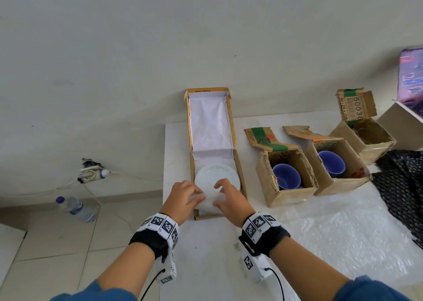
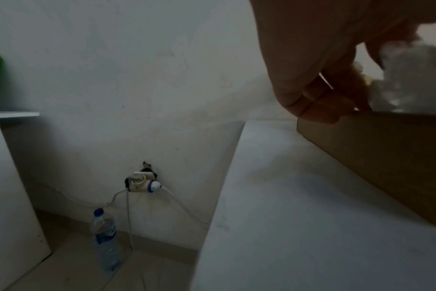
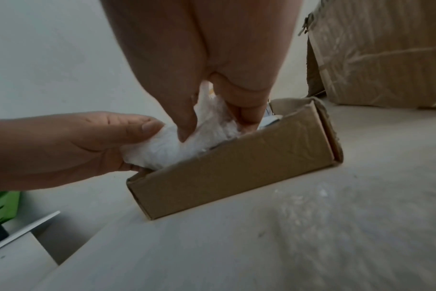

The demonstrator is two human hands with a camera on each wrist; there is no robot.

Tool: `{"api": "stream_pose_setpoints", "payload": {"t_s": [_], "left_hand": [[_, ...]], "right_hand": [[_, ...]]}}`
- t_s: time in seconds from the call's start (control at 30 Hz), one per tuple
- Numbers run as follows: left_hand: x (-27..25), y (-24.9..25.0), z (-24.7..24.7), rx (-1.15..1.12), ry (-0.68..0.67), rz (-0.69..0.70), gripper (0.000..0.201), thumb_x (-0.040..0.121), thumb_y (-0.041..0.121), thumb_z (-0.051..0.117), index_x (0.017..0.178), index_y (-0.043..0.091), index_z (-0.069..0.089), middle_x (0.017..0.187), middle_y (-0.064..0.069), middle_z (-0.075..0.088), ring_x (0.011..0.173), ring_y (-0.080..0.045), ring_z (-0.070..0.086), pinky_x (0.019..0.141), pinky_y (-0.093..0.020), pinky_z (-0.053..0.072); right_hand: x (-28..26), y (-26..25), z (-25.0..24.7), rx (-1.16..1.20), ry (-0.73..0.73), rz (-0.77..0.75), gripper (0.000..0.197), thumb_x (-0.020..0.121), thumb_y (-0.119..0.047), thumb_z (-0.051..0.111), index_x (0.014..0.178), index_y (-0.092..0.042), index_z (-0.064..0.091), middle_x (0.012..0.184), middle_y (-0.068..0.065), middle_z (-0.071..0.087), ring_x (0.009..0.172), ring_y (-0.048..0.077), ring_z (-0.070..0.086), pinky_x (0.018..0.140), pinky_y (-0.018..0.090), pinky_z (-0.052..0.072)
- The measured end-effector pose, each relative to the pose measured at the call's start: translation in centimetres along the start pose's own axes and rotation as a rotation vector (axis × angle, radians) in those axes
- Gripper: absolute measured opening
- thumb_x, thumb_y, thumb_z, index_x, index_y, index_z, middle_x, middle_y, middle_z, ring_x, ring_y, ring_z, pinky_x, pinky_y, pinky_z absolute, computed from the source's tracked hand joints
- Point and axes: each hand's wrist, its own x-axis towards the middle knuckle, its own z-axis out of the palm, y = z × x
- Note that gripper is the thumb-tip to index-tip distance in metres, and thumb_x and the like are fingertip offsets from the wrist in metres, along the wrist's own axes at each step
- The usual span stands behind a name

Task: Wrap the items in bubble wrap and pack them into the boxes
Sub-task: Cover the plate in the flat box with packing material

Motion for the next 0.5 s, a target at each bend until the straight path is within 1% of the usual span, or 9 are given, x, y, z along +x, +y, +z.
{"api": "stream_pose_setpoints", "payload": {"t_s": [0.07, 0.13, 0.17, 0.23, 0.27, 0.3, 0.37, 0.43, 0.5], "left_hand": [[0.1, 0.4, 0.1, 0.046, -0.035, 0.003, 0.033, 0.09, 0.037, 0.058, 0.12, 0.025, 0.057, 0.109, 0.009, 0.055, 0.108, -0.005, 0.039, 0.094, -0.025, 0.036], [0.1, 0.5, 0.4, 0.211, -0.045, 0.06, 0.033, 0.09, 0.042, 0.055, 0.121, 0.031, 0.056, 0.109, 0.013, 0.058, 0.11, -0.007, 0.039, 0.092, -0.027, 0.034], [0.0, 0.5, 0.5, 0.284, -0.047, 0.107, 0.03, 0.091, 0.042, 0.054, 0.119, 0.033, 0.058, 0.108, 0.013, 0.059, 0.11, -0.01, 0.041, 0.09, -0.028, 0.033], [0.0, 0.3, 0.7, 0.36, -0.023, 0.192, 0.024, 0.089, 0.042, 0.052, 0.107, 0.034, 0.066, 0.098, 0.012, 0.061, 0.104, -0.015, 0.045, 0.084, -0.029, 0.03], [0.0, 0.1, 0.9, 0.37, 0.002, 0.218, 0.025, 0.088, 0.043, 0.049, 0.1, 0.034, 0.07, 0.092, 0.011, 0.061, 0.1, -0.014, 0.044, 0.082, -0.03, 0.03], [0.0, -0.1, 1.1, 0.378, 0.027, 0.233, 0.029, 0.087, 0.044, 0.045, 0.093, 0.035, 0.071, 0.089, 0.011, 0.059, 0.097, -0.012, 0.041, 0.081, -0.03, 0.029], [0.0, -0.1, 1.2, 0.392, 0.056, 0.239, 0.035, 0.086, 0.049, 0.041, 0.086, 0.034, 0.073, 0.091, 0.012, 0.055, 0.095, -0.009, 0.037, 0.083, -0.029, 0.026], [-0.1, -0.1, 1.2, 0.418, 0.045, 0.271, 0.035, 0.084, 0.051, 0.043, 0.084, 0.034, 0.073, 0.091, 0.012, 0.053, 0.094, -0.009, 0.037, 0.082, -0.027, 0.022], [-0.1, 0.0, 1.3, 0.478, -0.002, 0.313, 0.034, 0.081, 0.05, 0.044, 0.086, 0.033, 0.072, 0.084, 0.013, 0.055, 0.089, -0.008, 0.039, 0.08, -0.027, 0.023]], "right_hand": [[0.4, 0.3, 0.2, -0.045, 0.005, -0.041, 0.033, 0.089, -0.017, 0.061, 0.12, -0.018, 0.049, 0.118, 0.004, 0.047, 0.095, 0.013, 0.048, 0.083, 0.018, 0.036], [0.6, 0.6, 0.4, -0.096, -0.016, -0.07, 0.029, 0.09, -0.022, 0.061, 0.118, -0.017, 0.058, 0.117, 0.005, 0.047, 0.093, 0.015, 0.048, 0.083, 0.017, 0.035], [0.7, 0.8, 0.4, -0.126, -0.009, -0.085, 0.027, 0.091, -0.026, 0.059, 0.117, -0.017, 0.062, 0.117, 0.005, 0.047, 0.097, 0.017, 0.048, 0.087, 0.02, 0.037], [0.9, 1.1, 0.2, -0.259, 0.066, -0.114, 0.03, 0.095, -0.036, 0.051, 0.117, -0.02, 0.064, 0.121, 0.003, 0.049, 0.112, 0.02, 0.044, 0.098, 0.031, 0.038], [1.1, 1.2, -0.2, -0.346, 0.097, -0.105, 0.034, 0.097, -0.038, 0.045, 0.123, -0.023, 0.06, 0.129, 0.002, 0.048, 0.122, 0.021, 0.039, 0.103, 0.036, 0.034], [1.3, 1.3, -0.6, -0.43, 0.092, -0.068, 0.037, 0.099, -0.039, 0.039, 0.131, -0.026, 0.052, 0.14, 0.002, 0.041, 0.133, 0.022, 0.031, 0.109, 0.04, 0.027], [1.9, 1.5, -1.7, -0.573, -0.018, 0.03, 0.044, 0.1, -0.04, 0.031, 0.143, -0.03, 0.033, 0.156, 0.003, 0.016, 0.146, 0.024, 0.006, 0.116, 0.05, 0.007], [2.6, 1.8, -2.3, -0.678, -0.178, 0.09, 0.048, 0.101, -0.042, 0.025, 0.147, -0.031, 0.023, 0.16, 0.004, -0.002, 0.146, 0.025, -0.01, 0.113, 0.057, -0.007], [3.2, 2.1, -2.6, -0.742, -0.276, 0.098, 0.05, 0.101, -0.041, 0.023, 0.149, -0.028, 0.019, 0.159, 0.005, -0.009, 0.145, 0.025, -0.017, 0.111, 0.06, -0.011]]}}
